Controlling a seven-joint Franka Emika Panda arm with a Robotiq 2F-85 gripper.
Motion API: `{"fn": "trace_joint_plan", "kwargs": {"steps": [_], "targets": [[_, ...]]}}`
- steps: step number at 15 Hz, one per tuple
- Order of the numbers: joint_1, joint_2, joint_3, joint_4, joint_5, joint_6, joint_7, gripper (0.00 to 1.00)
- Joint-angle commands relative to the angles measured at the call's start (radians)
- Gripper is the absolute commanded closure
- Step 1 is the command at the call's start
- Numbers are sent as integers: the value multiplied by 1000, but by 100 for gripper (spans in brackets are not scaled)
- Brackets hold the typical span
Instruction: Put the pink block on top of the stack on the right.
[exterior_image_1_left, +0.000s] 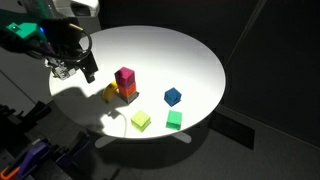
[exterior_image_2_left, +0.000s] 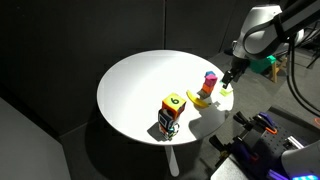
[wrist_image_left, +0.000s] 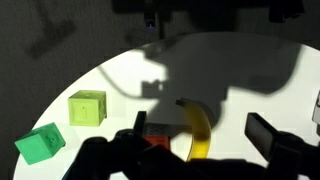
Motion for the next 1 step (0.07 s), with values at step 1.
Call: {"fn": "trace_joint_plan", "kwargs": {"steps": [1], "targets": [[13,1,-12,1,-2,-2,2,0]]}}
